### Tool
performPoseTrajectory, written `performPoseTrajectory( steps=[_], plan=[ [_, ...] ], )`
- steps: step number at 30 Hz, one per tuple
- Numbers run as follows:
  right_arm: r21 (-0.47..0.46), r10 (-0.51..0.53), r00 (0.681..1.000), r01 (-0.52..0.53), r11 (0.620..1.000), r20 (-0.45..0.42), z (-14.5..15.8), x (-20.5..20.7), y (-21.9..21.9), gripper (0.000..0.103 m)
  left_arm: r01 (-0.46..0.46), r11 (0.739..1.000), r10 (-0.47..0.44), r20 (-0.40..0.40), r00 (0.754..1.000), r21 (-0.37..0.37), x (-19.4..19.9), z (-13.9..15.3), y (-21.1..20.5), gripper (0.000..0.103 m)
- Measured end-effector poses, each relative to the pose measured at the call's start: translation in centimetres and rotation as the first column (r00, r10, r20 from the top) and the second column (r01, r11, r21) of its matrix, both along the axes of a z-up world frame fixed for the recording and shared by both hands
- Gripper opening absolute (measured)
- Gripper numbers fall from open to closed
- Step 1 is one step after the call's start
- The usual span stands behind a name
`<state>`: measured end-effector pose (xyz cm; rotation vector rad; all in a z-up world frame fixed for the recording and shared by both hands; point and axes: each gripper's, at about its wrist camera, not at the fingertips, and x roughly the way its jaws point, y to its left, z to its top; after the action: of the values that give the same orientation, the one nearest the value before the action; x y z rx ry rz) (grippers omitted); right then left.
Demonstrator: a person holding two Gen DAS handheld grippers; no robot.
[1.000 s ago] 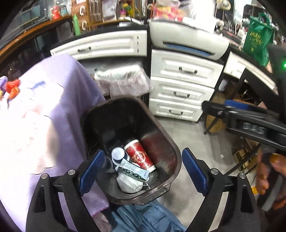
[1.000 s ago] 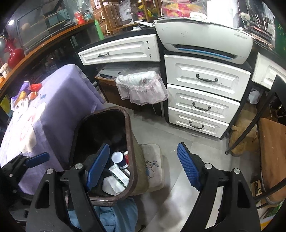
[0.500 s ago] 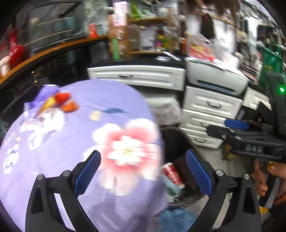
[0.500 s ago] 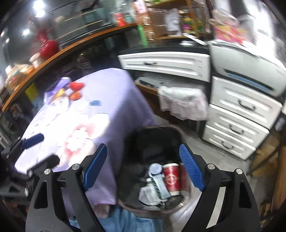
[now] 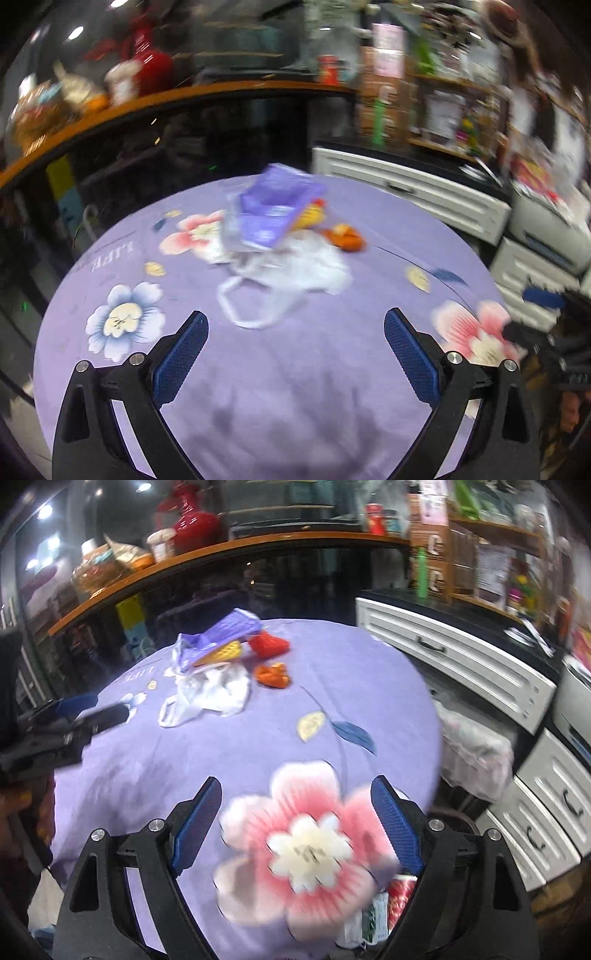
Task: Collect trash
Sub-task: 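Return to the table and grasp the purple packet with the left tool, then grasp the orange peel with the right tool while the left tool holds the packet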
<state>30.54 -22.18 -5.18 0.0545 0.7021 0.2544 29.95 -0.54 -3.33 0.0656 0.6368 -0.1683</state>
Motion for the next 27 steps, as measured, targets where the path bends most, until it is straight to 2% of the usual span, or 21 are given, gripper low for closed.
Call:
performPoseTrajectory(
  steps=[1, 2, 5, 8, 15, 17, 18, 20, 27],
  plan=[
    [0.0, 0.008, 1.0, -0.008, 1.0, -0.002, 0.0, 0.4, 0.3, 0.082, -0.022, 0.999, 0.021, -0.011, 1.0, -0.03, 1.2, 0.1, 1.1, 0.092],
    [-0.002, 0.018, 1.0, -0.018, 1.0, -0.004, 0.1, 0.9, 0.8, 0.082, -0.036, 0.998, 0.035, -0.02, 0.999, -0.051, 2.2, 0.1, 1.9, 0.085],
    [-0.025, 0.036, 0.999, -0.036, 0.999, -0.002, 0.1, 1.9, 1.9, 0.082, -0.065, 0.995, 0.061, -0.054, 0.997, -0.071, 5.3, 0.2, 3.5, 0.07],
    [-0.04, 0.041, 0.999, -0.042, 0.998, -0.007, -0.2, 2.8, 2.4, 0.082, -0.083, 0.992, 0.076, -0.074, 0.994, -0.092, 8.4, 0.3, 3.9, 0.065],
    [-0.056, 0.039, 0.999, -0.04, 0.998, -0.033, -1.2, 5.0, 2.4, 0.082, -0.11, 0.993, 0.106, -0.076, 0.991, -0.049, 13.8, -0.1, 2.5, 0.057],
    [-0.061, 0.039, 0.999, -0.041, 0.997, -0.033, -1.4, 5.4, 2.5, 0.082, -0.14, 0.989, 0.136, -0.088, 0.987, -0.047, 15.1, -0.6, 2.6, 0.046],
    [-0.063, 0.039, 0.999, -0.041, 0.997, -0.034, -1.5, 5.6, 2.5, 0.082, -0.152, 0.987, 0.147, -0.094, 0.985, -0.045, 15.4, -0.8, 2.6, 0.042],
    [-0.063, 0.04, 0.999, -0.042, 0.997, -0.036, -1.6, 5.9, 2.5, 0.082, -0.168, 0.985, 0.162, -0.114, 0.98, -0.048, 16.3, -1.5, 2.8, 0.019],
    [-0.07, 0.057, 0.998, -0.059, 0.996, -0.032, -1.7, 7.6, 3.1, 0.082, -0.172, 0.983, 0.168, -0.055, 0.984, -0.067, 14.4, -0.6, 3.4, 0.013]
  ],
)
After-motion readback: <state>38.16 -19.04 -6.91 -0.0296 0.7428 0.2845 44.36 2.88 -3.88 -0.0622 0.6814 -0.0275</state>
